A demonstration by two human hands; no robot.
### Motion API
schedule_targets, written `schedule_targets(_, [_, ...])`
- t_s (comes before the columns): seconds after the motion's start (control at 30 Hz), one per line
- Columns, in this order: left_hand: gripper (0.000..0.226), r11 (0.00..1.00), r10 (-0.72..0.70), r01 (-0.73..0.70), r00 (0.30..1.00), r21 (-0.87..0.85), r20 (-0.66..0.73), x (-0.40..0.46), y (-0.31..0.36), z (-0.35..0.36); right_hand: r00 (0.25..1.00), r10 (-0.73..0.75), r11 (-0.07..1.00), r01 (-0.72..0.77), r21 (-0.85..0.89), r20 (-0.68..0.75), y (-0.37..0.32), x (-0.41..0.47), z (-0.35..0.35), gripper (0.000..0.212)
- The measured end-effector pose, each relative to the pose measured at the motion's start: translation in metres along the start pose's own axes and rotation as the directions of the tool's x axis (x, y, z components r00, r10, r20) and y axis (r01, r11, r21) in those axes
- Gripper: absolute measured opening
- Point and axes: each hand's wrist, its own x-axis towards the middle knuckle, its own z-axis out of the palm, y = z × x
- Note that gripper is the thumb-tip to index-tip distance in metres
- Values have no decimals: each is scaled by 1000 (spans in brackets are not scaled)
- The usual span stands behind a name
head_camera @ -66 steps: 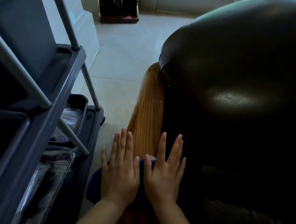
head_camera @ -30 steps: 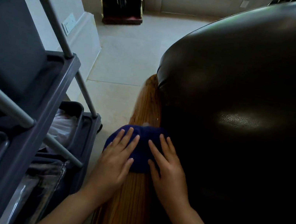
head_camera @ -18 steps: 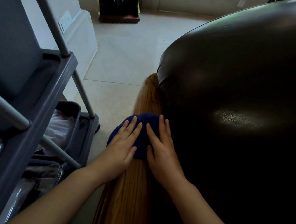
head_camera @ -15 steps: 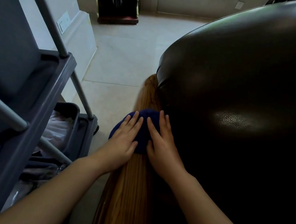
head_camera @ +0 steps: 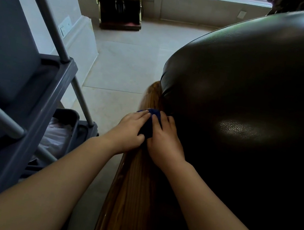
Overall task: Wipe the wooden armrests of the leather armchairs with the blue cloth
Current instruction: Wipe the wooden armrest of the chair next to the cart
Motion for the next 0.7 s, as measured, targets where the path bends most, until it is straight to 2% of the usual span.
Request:
schedule_targets(0.17, [65,996,9,-19,994,-90,-106,-22,2,2,998,-47,988,54,142,-52,6,-12,4,61])
schedule_targets(0.4, [63,993,24,-42,987,-110,-162,-56,8,13,977,-62,922,135,362,-205,4,-49,10,49])
schedule_targets(0.43, [62,993,28,-45,986,-105,-166,-61,9,15,971,-10,896,114,429,-237,4,-55,10,47])
schedule_targets(0.5, [62,994,29,-47,984,-97,-175,-70,12,19,919,266,815,-54,577,-291,9,-63,13,47])
schedule_targets(0.53, [61,995,32,-49,982,-89,-184,-74,13,22,876,437,714,-200,671,-205,11,-63,11,52])
schedule_targets(0.57, [60,996,39,-54,980,-76,-194,-78,13,25,837,546,568,-337,751,-37,13,-60,10,57])
schedule_targets(0.6, [59,996,46,-60,979,-65,-201,-81,14,28,818,560,433,-427,794,134,13,-56,10,59])
schedule_targets(0.63, [58,996,52,-66,978,-61,-203,-83,14,30,821,522,358,-456,815,231,13,-51,11,56])
schedule_targets(0.7, [57,994,55,-71,980,-77,-193,-86,13,34,860,473,382,-395,836,190,6,-44,12,47])
